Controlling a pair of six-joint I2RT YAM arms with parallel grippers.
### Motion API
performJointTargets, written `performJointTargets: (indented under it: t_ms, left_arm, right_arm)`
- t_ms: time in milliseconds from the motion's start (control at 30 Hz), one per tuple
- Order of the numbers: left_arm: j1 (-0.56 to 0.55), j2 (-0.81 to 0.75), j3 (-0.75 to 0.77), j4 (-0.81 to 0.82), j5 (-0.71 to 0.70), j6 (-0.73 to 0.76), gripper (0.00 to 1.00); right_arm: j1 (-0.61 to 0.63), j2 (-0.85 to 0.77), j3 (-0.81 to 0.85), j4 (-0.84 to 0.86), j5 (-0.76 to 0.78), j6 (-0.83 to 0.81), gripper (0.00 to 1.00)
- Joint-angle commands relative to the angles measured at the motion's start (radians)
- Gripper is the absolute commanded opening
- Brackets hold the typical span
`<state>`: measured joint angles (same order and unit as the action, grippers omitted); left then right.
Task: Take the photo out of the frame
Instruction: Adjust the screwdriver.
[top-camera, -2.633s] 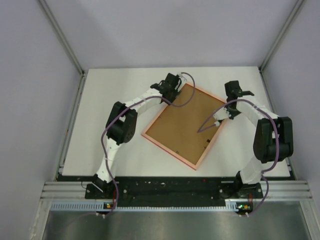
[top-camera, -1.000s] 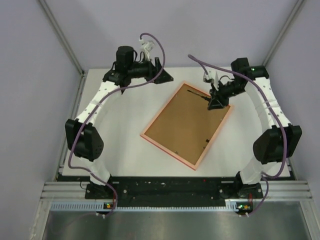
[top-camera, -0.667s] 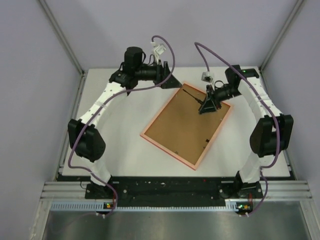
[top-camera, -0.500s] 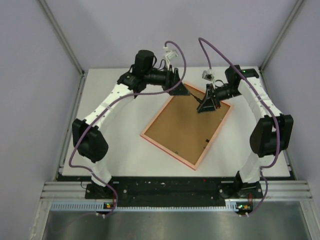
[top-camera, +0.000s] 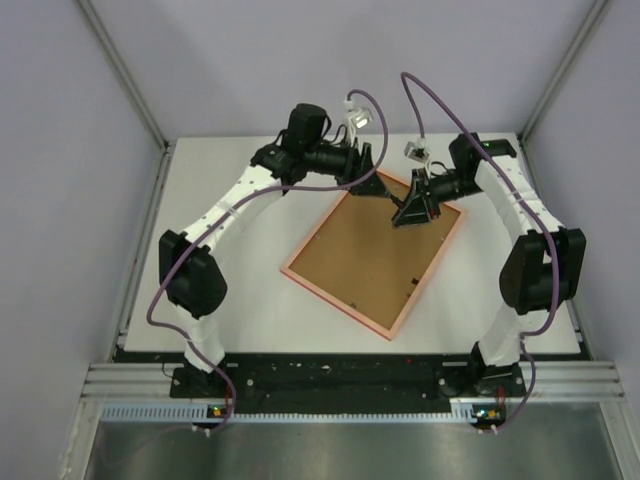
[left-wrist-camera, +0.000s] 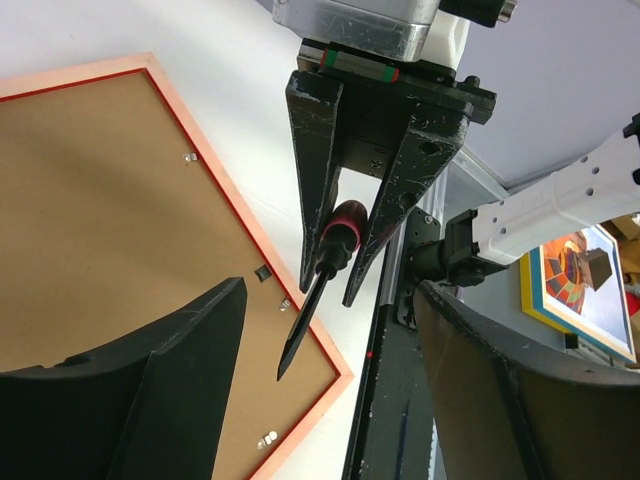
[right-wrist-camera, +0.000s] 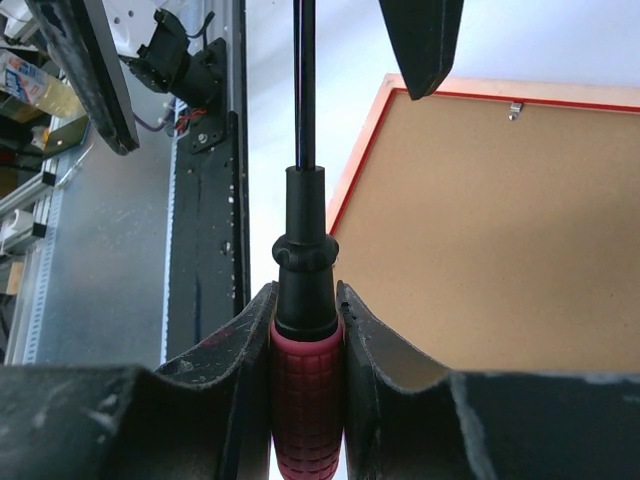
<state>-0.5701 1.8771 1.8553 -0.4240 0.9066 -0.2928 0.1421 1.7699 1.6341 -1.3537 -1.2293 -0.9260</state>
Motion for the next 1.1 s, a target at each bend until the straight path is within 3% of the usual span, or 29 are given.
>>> performJointTargets:
  t_ms: [0,100,233,400,500,633,767,833,1000,1033,1067]
  left_arm:
    - [-0.011,0.011,0.048,0.01,-0.011,0.026,0.72]
    - [-0.013,0.013,0.053,0.016,-0.008,0.021,0.67]
    - [-0.016,0.013,0.055,0.016,-0.014,0.02,0.52]
    - [-0.017,0.014,0.058,0.011,-0.017,0.021,0.43]
    - [-0.02,0.017,0.056,0.005,-0.028,0.027,0.31]
    - [-0.028,0.025,0.076,-0.018,-0.041,0.038,0.0]
    - [-0.034,0.022,0.073,-0.029,-0.064,0.05,0.0]
    - [-0.033,0.008,0.061,-0.022,-0.095,0.049,0.0]
    - [-0.004,-0.027,0.005,0.04,-0.192,-0.014,0.0]
    - [0.012,-0.03,0.001,0.053,-0.193,-0.04,0.0]
    - [0.022,-0.033,-0.008,0.071,-0.192,-0.066,0.0]
  right_arm:
    - [0.017,-0.036,0.006,-0.153,-0.053,-0.008,0.0]
    - [0.022,-0.036,0.007,-0.153,-0.05,-0.005,0.0]
    - [0.022,-0.041,0.009,-0.153,-0.047,-0.004,0.0]
    - [0.024,-0.041,0.007,-0.154,-0.044,-0.004,0.0]
    - [0.024,-0.043,0.01,-0.153,-0.044,-0.002,0.0]
    - [0.03,-0.046,0.013,-0.153,-0.044,0.001,0.0]
    - [0.031,-0.052,0.033,-0.153,-0.045,0.013,0.0]
    - [0.03,-0.056,0.049,-0.153,-0.042,0.018,0.09]
    - [0.031,-0.078,0.089,-0.151,-0.05,0.029,0.48]
    - [0.025,-0.076,0.096,-0.151,-0.053,0.033,0.56]
    - [0.014,-0.075,0.105,-0.151,-0.067,0.038,0.75]
